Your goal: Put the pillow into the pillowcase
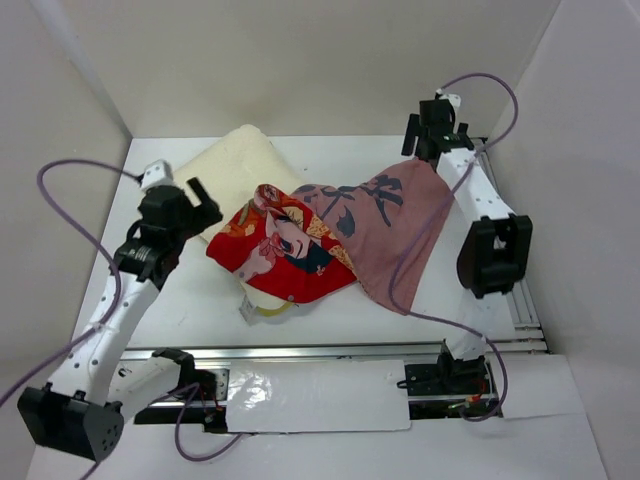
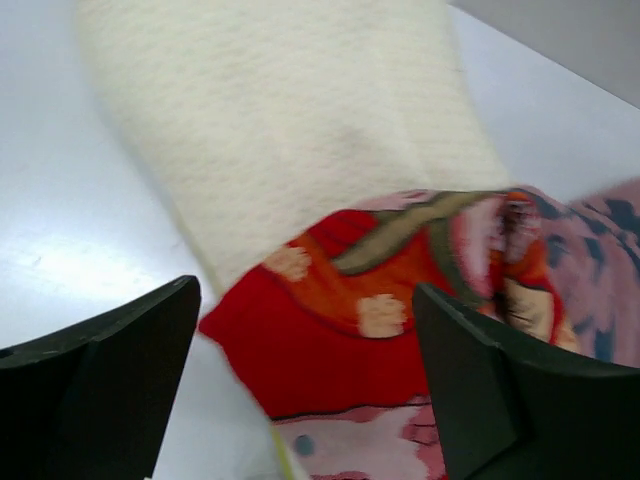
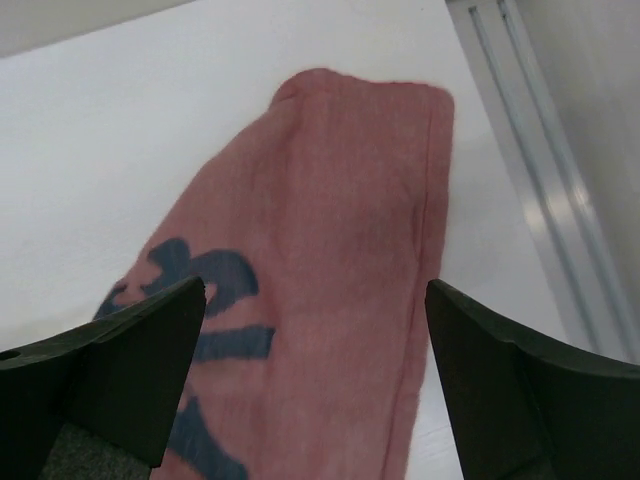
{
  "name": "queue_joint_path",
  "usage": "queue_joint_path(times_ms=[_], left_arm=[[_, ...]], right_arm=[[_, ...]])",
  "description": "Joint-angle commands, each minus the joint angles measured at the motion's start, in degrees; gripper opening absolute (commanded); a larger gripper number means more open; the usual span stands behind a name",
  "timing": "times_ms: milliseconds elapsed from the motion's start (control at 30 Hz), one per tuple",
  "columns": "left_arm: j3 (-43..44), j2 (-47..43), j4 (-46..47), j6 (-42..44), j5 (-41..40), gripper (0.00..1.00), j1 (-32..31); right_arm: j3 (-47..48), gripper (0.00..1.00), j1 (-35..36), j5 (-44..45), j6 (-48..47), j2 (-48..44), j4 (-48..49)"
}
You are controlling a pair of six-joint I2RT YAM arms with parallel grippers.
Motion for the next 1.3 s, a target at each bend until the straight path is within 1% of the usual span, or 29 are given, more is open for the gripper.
queue_joint_path(times_ms=[0, 33, 67, 100, 133, 167, 200, 233, 267, 333, 367, 400, 533, 633, 667, 733, 767, 800, 867, 900, 933, 1033, 1167, 1267], left_arm=[[-6.7, -1.6, -3.8, -6.3, 3.8, 0.95, 7.4], [-9.1, -1.6, -2.3, -6.3, 7.2, 0.92, 8.4], [-10.0, -1.6, -1.3, -6.3, 8.2, 0.90, 9.2], [-10.6, -0.8, 0.1, -5.4, 9.3, 0.88, 10.3], [-10.6, -0.2, 0.1, -5.4, 10.0, 0.87, 10.3], [-11.4, 0.3, 0.7, -6.0, 10.6, 0.85, 10.9], [-12.5, 0.9, 1.6, -6.0, 11.3, 0.85, 11.4], [-13.3, 0.9, 3.8, -6.0, 13.4, 0.83, 12.9], [-15.1, 0.9, 5.2, -6.7, 15.0, 0.82, 13.9], [-17.0, 1.5, 8.5, -6.7, 19.2, 0.82, 16.6], [-18.9, 1.5, 11.6, -6.7, 22.8, 0.79, 17.2], [-19.6, 1.5, 12.6, -6.7, 24.4, 0.79, 17.7], [-22.4, 2.0, 16.6, -6.2, 25.8, 0.79, 17.7], [-24.3, 2.5, 19.6, -6.2, 27.3, 0.79, 17.7], [-24.3, 2.5, 20.6, -6.2, 28.8, 0.75, 17.7], [-25.7, 1.9, 22.8, -5.7, 29.6, 0.72, 17.7], [-26.3, 1.2, 23.4, -5.7, 29.6, 0.67, 17.2], [-26.4, 1.2, 23.4, -5.7, 28.9, 0.50, 17.2], [-25.5, 0.7, 21.0, -5.7, 27.6, 0.26, 17.2], [-24.6, 0.7, 20.1, -5.7, 26.3, 0.03, 17.2], [-24.6, 0.7, 19.3, -5.7, 25.8, 0.00, 17.2], [-23.1, -0.7, 18.3, -4.6, 25.2, 0.00, 16.7], [-20.8, -3.5, 14.8, -4.6, 23.1, 0.00, 15.3], [-19.5, -6.3, 14.0, -4.6, 20.5, 0.00, 14.1]], right_arm=[[-13.7, 0.96, -0.3, 0.1, 12.3, -11.2, -3.8], [-17.9, 0.95, 0.3, -1.1, 16.3, -16.5, -3.3], [-26.4, 0.94, 1.2, -4.0, 17.5, -19.2, -1.2], [-30.7, 0.92, 1.7, -5.7, 17.5, -21.9, 0.4], [-34.5, 0.90, 1.7, -6.7, 19.8, -27.3, 1.6], [-37.9, 0.89, 2.8, -8.5, 20.6, -29.8, 2.3], [-43.9, 0.89, 4.1, -9.5, 20.6, -32.1, 3.5], [-46.4, 0.89, 4.7, -10.1, 21.7, -34.3, 3.5], [-48.6, 0.89, 5.4, -10.1, 21.7, -38.1, 3.5], [-53.8, 0.89, 7.2, -9.4, 23.0, -41.1, 1.6], [-55.2, 0.89, 7.2, -9.4, 23.0, -43.3, 1.0], [-57.2, 0.89, 8.0, -7.6, 23.0, -44.1, -0.7], [-59.6, 0.89, 8.6, -6.2, 24.4, -45.4, -3.6], [-61.8, 0.89, 9.3, -8.7, 25.0, -45.9, -3.6], [-62.4, 0.89, 9.3, -9.3, 25.0, -45.9, -3.6], [-62.4, 0.89, 9.3, -10.3, 25.0, -45.9, -3.6], [-62.4, 0.89, 9.8, -10.8, 25.0, -45.9, -3.6], [-62.4, 0.89, 9.8, -10.9, 24.5, -45.4, -4.1], [-62.4, 0.89, 11.2, -11.5, 24.5, -45.4, -6.0], [-62.4, 0.89, 12.1, -10.6, 24.5, -45.4, -7.6], [-63.0, 0.89, 13.1, -9.6, 24.5, -45.4, -8.1], [-65.8, 0.89, 19.2, -6.6, 26.9, -45.4, -8.7], [-67.0, 0.89, 22.8, -5.9, 31.9, -40.6, -8.0], [-67.6, 0.89, 23.5, -4.8, 33.7, -37.4, -7.5]])
